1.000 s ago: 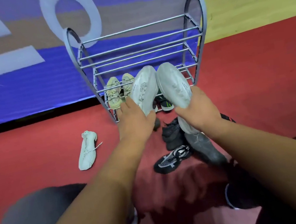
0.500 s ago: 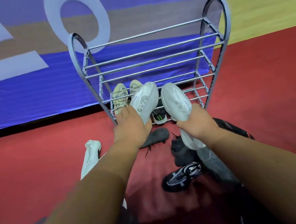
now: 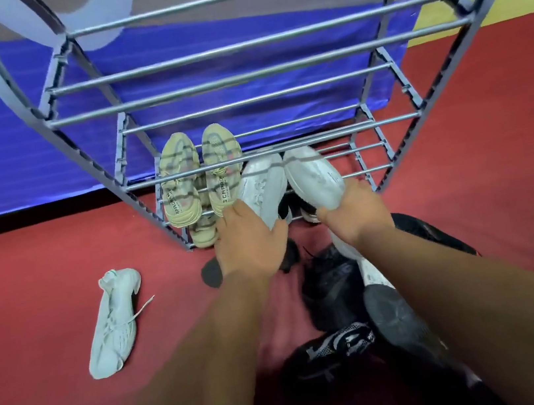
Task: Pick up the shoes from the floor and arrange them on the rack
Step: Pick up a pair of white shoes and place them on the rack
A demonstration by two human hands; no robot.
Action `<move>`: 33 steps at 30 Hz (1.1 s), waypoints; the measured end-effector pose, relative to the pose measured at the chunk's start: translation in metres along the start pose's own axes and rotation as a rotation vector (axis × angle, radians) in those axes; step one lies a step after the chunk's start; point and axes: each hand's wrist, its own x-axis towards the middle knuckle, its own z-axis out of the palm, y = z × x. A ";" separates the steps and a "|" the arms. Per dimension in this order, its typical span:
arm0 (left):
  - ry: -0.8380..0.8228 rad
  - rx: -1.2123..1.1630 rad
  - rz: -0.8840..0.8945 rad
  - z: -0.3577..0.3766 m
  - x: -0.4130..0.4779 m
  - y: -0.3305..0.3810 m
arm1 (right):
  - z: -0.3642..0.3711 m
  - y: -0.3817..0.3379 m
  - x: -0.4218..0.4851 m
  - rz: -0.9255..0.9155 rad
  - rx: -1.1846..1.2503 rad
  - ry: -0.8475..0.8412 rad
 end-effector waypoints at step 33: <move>0.158 -0.080 0.112 0.079 0.101 0.026 | 0.040 0.008 0.100 -0.304 0.100 0.098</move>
